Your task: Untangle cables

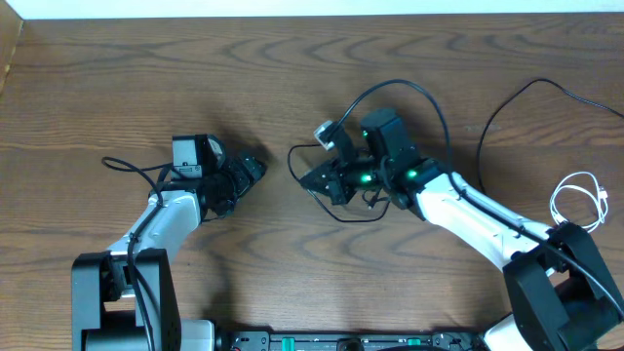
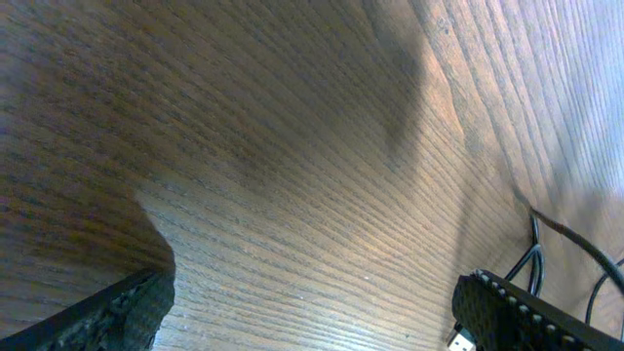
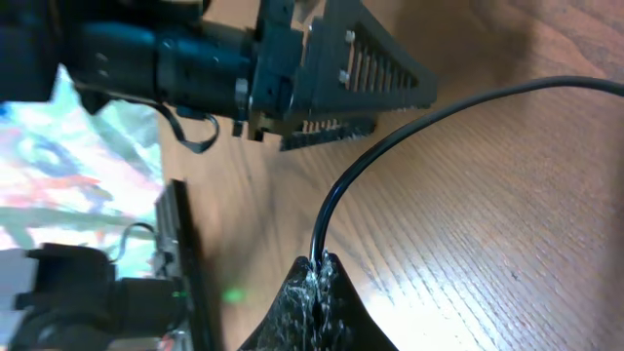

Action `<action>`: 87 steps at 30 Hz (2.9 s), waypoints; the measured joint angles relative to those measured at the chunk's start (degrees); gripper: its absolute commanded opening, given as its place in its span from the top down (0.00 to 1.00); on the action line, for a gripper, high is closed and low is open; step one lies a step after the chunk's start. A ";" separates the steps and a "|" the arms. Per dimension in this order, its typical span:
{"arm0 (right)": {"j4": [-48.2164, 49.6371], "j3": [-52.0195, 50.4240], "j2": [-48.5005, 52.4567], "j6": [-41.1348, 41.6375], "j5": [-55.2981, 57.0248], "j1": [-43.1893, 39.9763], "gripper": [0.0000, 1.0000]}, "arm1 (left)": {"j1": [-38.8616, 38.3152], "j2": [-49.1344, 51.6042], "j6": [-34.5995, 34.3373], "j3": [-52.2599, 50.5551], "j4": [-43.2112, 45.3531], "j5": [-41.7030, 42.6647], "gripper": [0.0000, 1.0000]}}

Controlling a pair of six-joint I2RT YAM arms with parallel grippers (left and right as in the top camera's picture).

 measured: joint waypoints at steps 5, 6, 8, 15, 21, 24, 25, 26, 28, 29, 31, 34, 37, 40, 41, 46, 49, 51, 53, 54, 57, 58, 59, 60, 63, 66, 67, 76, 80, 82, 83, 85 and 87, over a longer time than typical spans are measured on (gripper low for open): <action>-0.28 0.00 0.00 0.63 -1.97 -0.68 0.99 | 0.00 -0.09 0.00 0.00 0.02 -0.63 0.02; -0.28 0.00 0.00 0.66 -2.19 -0.61 0.99 | 0.00 -0.09 0.00 0.00 0.02 -0.68 0.02; -0.26 0.00 0.00 0.70 -2.25 -0.28 0.99 | 0.00 -0.09 0.00 0.00 0.02 -0.72 0.02; -0.24 0.00 0.00 0.83 -0.46 3.02 0.99 | 0.00 -0.09 0.00 0.00 0.02 -0.72 0.02; -0.50 0.00 0.00 0.83 4.37 8.17 0.99 | 0.00 -0.09 0.00 0.00 0.02 -0.74 0.02; -0.90 0.00 0.00 1.05 7.19 10.78 0.99 | 0.00 -0.09 0.00 0.00 0.02 -0.74 0.02; -1.18 0.00 0.00 1.36 8.74 11.78 0.99 | 0.00 -0.09 0.02 0.00 0.02 -0.74 0.02; -1.40 0.00 0.00 1.64 10.03 12.57 0.99 | 0.00 -0.09 0.00 0.00 0.02 -0.74 0.02; -1.68 0.00 0.00 2.05 13.18 13.68 0.99 | 0.00 -0.09 0.00 0.00 0.02 -0.85 0.02; -1.75 0.00 0.00 2.16 14.58 14.29 0.99 | 0.00 -0.09 0.00 0.00 0.02 -0.90 0.02; -1.84 0.00 0.00 2.34 16.90 15.17 0.99 | 0.00 -0.09 0.00 0.00 0.02 -0.90 0.02; -2.60 0.00 0.33 2.56 20.20 16.28 0.99 | 0.00 -0.09 0.00 0.00 0.02 -0.90 0.02; -3.23 0.00 1.81 2.75 22.10 16.98 0.99 | 0.00 -0.09 0.00 0.00 0.02 -0.90 0.02; -3.26 0.00 4.28 2.95 23.15 17.29 0.99 | 0.00 -0.11 0.00 0.00 0.02 -0.90 0.02; -3.28 0.00 5.16 2.97 23.39 17.31 0.99 | 0.00 -0.11 0.00 0.00 0.02 -0.90 0.02; -3.28 -0.02 8.85 2.97 23.98 17.31 0.99 | 0.00 -0.11 0.00 0.00 0.04 -0.90 0.02; -3.39 -0.09 9.68 2.97 24.46 17.31 0.99 | 0.00 -0.11 0.02 0.00 0.02 -0.90 0.02; -3.52 -0.09 9.70 2.97 25.05 17.29 0.99 | 0.00 -0.09 0.00 0.00 0.02 -0.90 0.02; -3.69 -0.09 9.70 2.97 25.57 17.11 0.99 | 0.00 -0.11 0.00 0.00 0.02 -0.90 0.02; -3.91 -0.09 9.70 2.97 25.70 17.05 0.99 | 0.00 -0.11 0.00 0.00 0.02 -0.90 0.02; -5.25 -0.09 9.70 2.97 26.01 16.22 0.94 | 0.00 -0.11 0.00 0.00 0.02 -0.90 0.02; -5.90 -0.09 9.70 3.10 26.12 15.85 0.82 | 0.00 -0.11 0.00 0.00 0.04 -0.90 0.02; -6.43 -0.09 9.70 3.32 26.18 15.61 0.59 | 0.00 -0.11 0.00 0.00 0.02 -0.90 0.02; -6.82 -0.09 9.70 3.23 26.29 15.32 0.55 | 0.00 -0.11 0.00 0.00 0.02 -0.90 0.02; -7.04 -0.09 9.70 3.19 26.36 15.21 0.51 | 0.00 -0.11 0.00 0.00 0.02 -0.90 0.02; -6.34 -0.09 9.70 3.34 26.45 16.13 0.49 | 0.00 -0.11 0.02 0.00 0.02 -0.90 0.02; -5.95 -0.09 9.70 3.34 26.49 16.55 0.48 | 0.00 -0.11 0.02 0.00 0.02 -0.90 0.02; -5.25 -0.09 10.47 3.37 31.89 20.79 0.49 | 0.00 -0.11 0.02 0.00 0.02 -0.92 0.02; -4.17 0.22 11.37 3.10 34.71 22.34 0.59 | 0.00 -0.11 0.00 0.00 0.02 -0.92 0.02; -3.80 0.48 11.87 2.91 35.95 22.91 0.69 | 0.00 -0.11 0.00 0.00 0.02 -0.92 0.02; -3.58 0.66 12.17 2.84 36.46 23.17 0.71 | 0.00 -0.11 0.00 0.00 0.02 -0.94 0.02; -2.99 1.03 12.76 2.91 36.92 23.45 0.77 | 0.00 -0.11 0.00 0.00 0.02 -0.92 0.02; -2.75 1.16 13.14 2.56 37.40 23.63 0.81 | 0.00 -0.11 0.02 0.00 0.02 -0.94 0.02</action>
